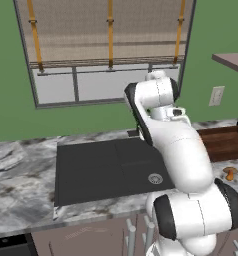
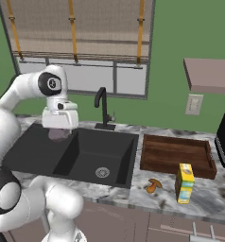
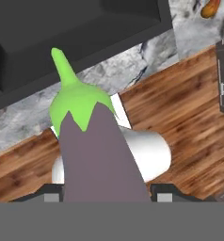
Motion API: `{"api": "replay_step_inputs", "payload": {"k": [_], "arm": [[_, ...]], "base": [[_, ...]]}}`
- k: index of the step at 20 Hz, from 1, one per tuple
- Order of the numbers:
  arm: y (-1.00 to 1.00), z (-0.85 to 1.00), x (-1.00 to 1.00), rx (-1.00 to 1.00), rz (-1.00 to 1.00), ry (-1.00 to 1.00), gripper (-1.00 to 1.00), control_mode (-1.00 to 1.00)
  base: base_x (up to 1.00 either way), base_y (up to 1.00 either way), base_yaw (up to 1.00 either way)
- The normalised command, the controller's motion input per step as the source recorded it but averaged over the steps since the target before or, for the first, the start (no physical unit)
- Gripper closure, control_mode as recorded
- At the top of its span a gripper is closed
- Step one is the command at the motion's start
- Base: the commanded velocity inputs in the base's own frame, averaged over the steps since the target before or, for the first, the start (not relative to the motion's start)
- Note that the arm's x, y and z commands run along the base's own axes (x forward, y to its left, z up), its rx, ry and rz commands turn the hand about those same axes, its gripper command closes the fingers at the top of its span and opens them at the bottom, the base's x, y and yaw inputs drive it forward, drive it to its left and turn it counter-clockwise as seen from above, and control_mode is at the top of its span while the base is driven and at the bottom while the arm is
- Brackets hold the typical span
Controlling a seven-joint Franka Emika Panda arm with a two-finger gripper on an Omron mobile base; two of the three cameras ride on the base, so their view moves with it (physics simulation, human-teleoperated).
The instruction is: Pick up all produce items and place them in the sink. Turn on the sink faucet to wash them. Then turn the sink off and put them in the tray.
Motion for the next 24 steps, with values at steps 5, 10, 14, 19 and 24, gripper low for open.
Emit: {"api": "replay_step_inputs", "payload": {"k": [5,10,14,19,24], "arm": [[-0.68,0.12,-0.51,0.0,0.0,-0.29,1.0,-1.0],[-0.45,-0.03,-0.15,0.03,0.02,-0.23,1.0,-1.0],[-0.23,-0.22,0.18,0.07,0.04,-0.05,1.0,-1.0],[-0.22,-0.23,0.33,0.07,0.01,-0.02,1.0,-1.0],[-0.17,-0.21,0.33,0.08,0.0,-0.02,1.0,-1.0]], "base": [[0.0,0.0,0.0],[0.0,0.0,0.0],[0.0,0.0,0.0],[0.0,0.0,0.0],[0.0,0.0,0.0]]}}
